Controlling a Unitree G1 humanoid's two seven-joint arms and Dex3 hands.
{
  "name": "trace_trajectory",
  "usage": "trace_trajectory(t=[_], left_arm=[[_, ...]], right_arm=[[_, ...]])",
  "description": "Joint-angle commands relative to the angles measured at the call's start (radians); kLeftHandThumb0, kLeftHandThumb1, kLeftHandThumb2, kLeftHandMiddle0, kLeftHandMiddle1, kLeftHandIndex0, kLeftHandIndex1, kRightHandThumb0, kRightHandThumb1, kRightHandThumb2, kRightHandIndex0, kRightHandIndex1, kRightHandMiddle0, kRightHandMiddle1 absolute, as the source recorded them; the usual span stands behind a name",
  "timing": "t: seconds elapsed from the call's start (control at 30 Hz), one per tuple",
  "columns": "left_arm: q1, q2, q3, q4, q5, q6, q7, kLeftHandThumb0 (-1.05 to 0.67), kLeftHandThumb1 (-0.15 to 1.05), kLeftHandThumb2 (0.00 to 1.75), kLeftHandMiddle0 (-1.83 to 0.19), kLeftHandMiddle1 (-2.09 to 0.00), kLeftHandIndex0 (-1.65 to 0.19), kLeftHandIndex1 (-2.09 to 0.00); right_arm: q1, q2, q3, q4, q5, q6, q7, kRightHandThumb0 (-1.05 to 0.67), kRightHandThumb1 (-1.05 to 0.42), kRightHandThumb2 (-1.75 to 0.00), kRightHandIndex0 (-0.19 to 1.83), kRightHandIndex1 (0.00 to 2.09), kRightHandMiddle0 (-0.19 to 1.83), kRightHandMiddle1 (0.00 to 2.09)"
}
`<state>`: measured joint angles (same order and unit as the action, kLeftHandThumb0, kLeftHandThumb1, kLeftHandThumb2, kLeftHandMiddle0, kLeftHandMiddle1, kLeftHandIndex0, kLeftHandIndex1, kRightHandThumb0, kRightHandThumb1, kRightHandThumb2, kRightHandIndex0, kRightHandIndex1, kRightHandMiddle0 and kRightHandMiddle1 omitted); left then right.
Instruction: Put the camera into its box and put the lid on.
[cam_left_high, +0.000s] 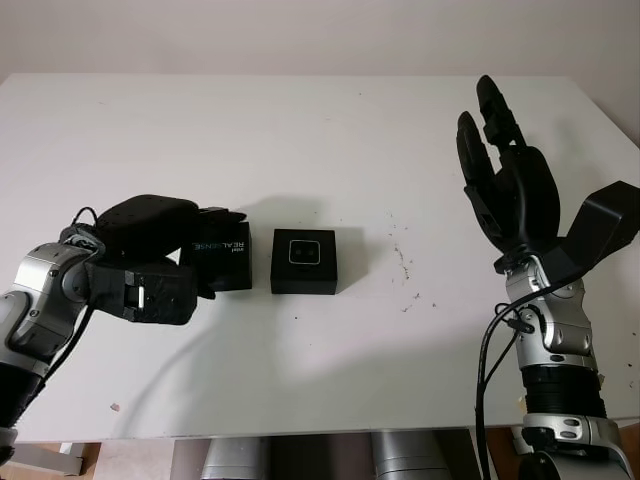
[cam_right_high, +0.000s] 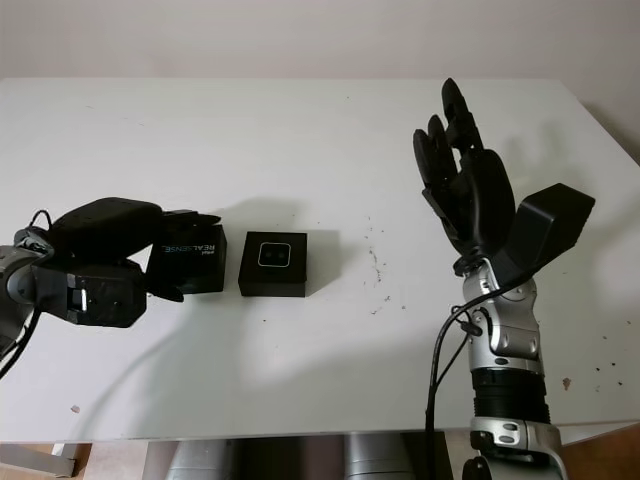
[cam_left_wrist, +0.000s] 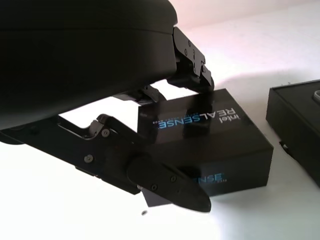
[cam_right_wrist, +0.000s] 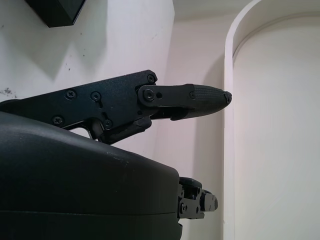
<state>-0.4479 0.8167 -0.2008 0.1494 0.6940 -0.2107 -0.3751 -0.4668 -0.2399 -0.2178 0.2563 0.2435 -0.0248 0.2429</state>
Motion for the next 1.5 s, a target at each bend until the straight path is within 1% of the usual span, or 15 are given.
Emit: trace_trajectory(t=[0.0, 0.27, 0.3, 0.33, 0.4, 0.47, 0.5, 0.57, 0.6, 0.63, 0.77, 1.0, 1.2, 1.3, 1.47], left_arm=[[0.021, 0.016, -0.027, 0.008, 0.044, -0.015, 0.027, -0.45, 0.75, 0.04, -0.53, -0.14, -0.43, -0.2], [0.04, -0.005, -0.038, 0.037, 0.092, -0.036, 0.093, -0.49, 0.79, 0.06, -0.61, -0.17, -0.47, -0.17], [0.044, -0.009, -0.036, 0.043, 0.087, -0.05, 0.114, -0.47, 0.8, 0.06, -0.58, -0.27, -0.49, -0.17], [0.048, -0.012, -0.034, 0.052, 0.079, -0.068, 0.138, -0.44, 0.81, 0.06, -0.45, -0.66, -0.53, -0.17], [0.053, -0.018, -0.028, 0.069, 0.063, -0.101, 0.179, -0.32, 0.85, 0.06, -0.32, -1.11, -0.63, -0.21], [0.055, -0.024, -0.018, 0.071, 0.031, -0.112, 0.182, -0.26, 0.92, 0.07, -0.33, -1.21, -0.69, -0.3], [0.055, -0.026, -0.012, 0.07, 0.008, -0.113, 0.173, -0.23, 0.95, 0.06, -0.32, -1.35, -0.67, -0.45], [0.056, -0.03, 0.003, 0.067, -0.038, -0.117, 0.159, -0.23, 1.02, 0.07, -0.28, -1.74, -0.44, -1.08], [0.057, -0.033, 0.011, 0.064, -0.063, -0.114, 0.149, -0.23, 1.04, 0.1, -0.29, -1.92, -0.35, -1.29], [0.057, -0.036, 0.019, 0.059, -0.089, -0.106, 0.13, -0.23, 1.04, 0.11, -0.3, -1.96, -0.31, -1.36], [0.049, -0.047, 0.058, 0.043, -0.204, -0.077, 0.056, -0.21, 1.05, 0.11, -0.3, -1.77, -0.25, -1.46], [0.013, -0.068, 0.116, -0.001, -0.375, 0.082, -0.089, -0.2, 1.05, 0.07, -0.27, -1.85, -0.2, -1.6], [-0.029, -0.065, 0.134, -0.031, -0.405, 0.205, -0.146, -0.2, 1.05, 0.06, -0.27, -1.86, -0.18, -1.61], [-0.045, -0.069, 0.148, -0.04, -0.42, 0.239, -0.148, -0.16, 1.04, 0.05, -0.24, -1.76, -0.17, -1.62], [-0.089, -0.061, 0.137, -0.096, -0.36, 0.377, -0.139, -0.18, 1.03, 0.05, -0.33, -1.77, -0.2, -1.69]], right_arm=[[0.004, -0.004, -0.006, -0.02, 0.006, 0.001, 0.001, -0.6, -1.05, -0.33, -0.04, 0.06, -0.01, 0.06], [0.004, -0.006, -0.005, -0.018, 0.0, -0.004, -0.001, -0.6, -1.05, -0.32, -0.04, 0.06, 0.0, 0.06], [0.004, -0.006, -0.006, -0.017, 0.001, -0.005, 0.0, -0.59, -1.05, -0.32, -0.03, 0.06, 0.0, 0.06], [0.004, -0.005, -0.006, -0.017, 0.001, -0.005, -0.001, -0.59, -1.05, -0.32, -0.03, 0.06, 0.0, 0.06], [0.005, -0.005, -0.006, -0.019, 0.001, -0.004, -0.002, -0.59, -1.05, -0.32, -0.03, 0.06, 0.01, 0.06], [0.007, -0.004, -0.006, -0.022, 0.002, -0.002, -0.002, -0.59, -1.05, -0.31, -0.03, 0.06, 0.01, 0.06], [0.008, -0.003, -0.006, -0.023, 0.003, -0.002, -0.001, -0.59, -1.05, -0.31, -0.03, 0.06, 0.01, 0.06], [0.008, -0.002, -0.005, -0.02, 0.005, -0.004, 0.002, -0.59, -1.05, -0.3, -0.03, 0.06, 0.01, 0.06], [0.008, -0.003, -0.005, -0.018, 0.004, -0.006, 0.004, -0.6, -1.05, -0.3, -0.03, 0.06, 0.0, 0.06], [0.008, -0.002, -0.004, -0.017, 0.005, -0.007, 0.006, -0.6, -1.05, -0.3, -0.03, 0.06, 0.0, 0.06], [0.009, 0.003, -0.003, -0.013, 0.006, -0.011, 0.009, -0.6, -1.05, -0.29, -0.03, 0.06, 0.0, 0.05], [0.014, 0.011, 0.0, -0.013, 0.002, -0.011, 0.006, -0.6, -1.05, -0.29, -0.03, 0.06, 0.0, 0.06], [0.02, 0.015, 0.003, -0.023, -0.004, -0.007, -0.002, -0.61, -1.05, -0.28, -0.02, 0.06, 0.01, 0.06], [0.023, 0.014, 0.005, -0.027, -0.005, -0.001, -0.008, -0.61, -1.05, -0.27, -0.02, 0.06, 0.0, 0.05], [0.029, 0.02, 0.013, -0.044, -0.012, 0.018, -0.032, -0.61, -1.05, -0.26, 0.0, 0.06, 0.02, 0.06]])
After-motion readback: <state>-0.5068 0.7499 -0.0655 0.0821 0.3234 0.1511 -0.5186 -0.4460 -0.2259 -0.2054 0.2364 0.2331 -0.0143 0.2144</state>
